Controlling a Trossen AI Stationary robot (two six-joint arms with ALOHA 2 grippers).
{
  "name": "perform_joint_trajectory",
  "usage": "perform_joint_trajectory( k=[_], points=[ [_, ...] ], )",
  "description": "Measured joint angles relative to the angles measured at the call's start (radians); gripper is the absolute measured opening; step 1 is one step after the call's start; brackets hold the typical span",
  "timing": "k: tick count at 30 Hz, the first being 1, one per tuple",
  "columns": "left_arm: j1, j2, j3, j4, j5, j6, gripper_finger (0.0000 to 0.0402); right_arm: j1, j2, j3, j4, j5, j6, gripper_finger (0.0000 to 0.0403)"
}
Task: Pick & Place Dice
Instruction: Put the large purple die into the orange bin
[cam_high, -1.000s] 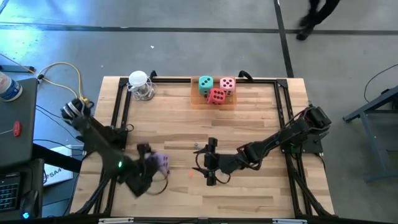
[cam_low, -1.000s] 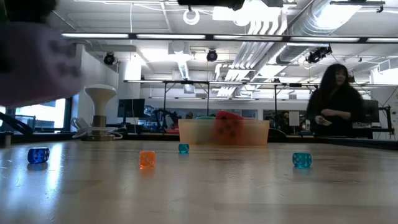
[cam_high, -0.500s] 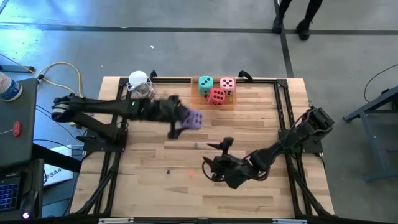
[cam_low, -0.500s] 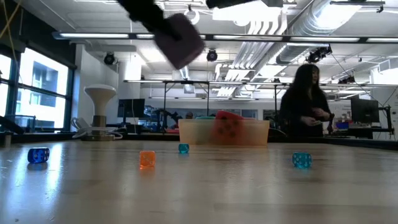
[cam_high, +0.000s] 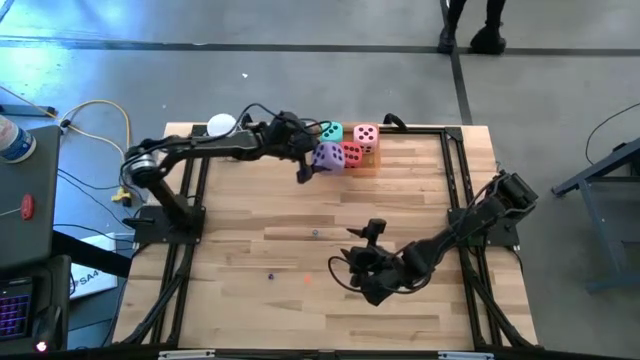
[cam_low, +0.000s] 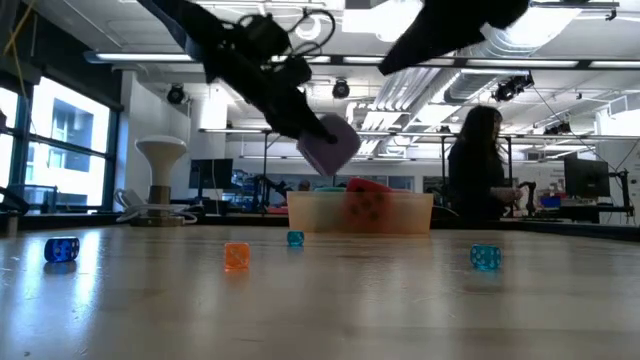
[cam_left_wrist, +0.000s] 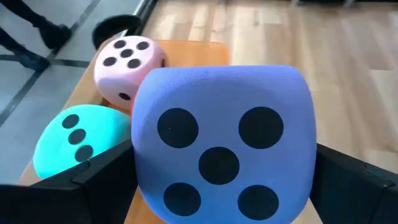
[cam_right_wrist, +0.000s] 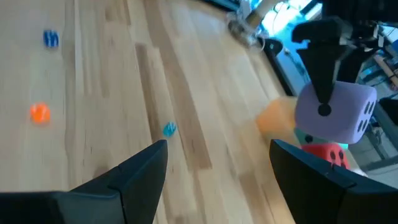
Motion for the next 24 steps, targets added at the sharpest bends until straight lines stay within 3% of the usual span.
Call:
perform_joint_trajectory(
  k=[6, 16, 24],
  points=[
    [0.029, 0.048, 0.000, 0.113, -0.058, -0.029, 0.0377, 0.013, 0.000, 0.000, -0.120, -0.014, 0.058, 0.0275],
    [0.041, 0.062, 0.000, 0.122, -0.064, -0.073, 0.0377, 0.034, -0.003, 0.000, -0.259, -0.022, 0.137, 0.0275],
    [0.036, 0.125, 0.000, 0.178, -0.154, -0.083, 0.0381, 0.065, -0.013, 0.000, -0.304, -0.015, 0.222, 0.0275]
  ],
)
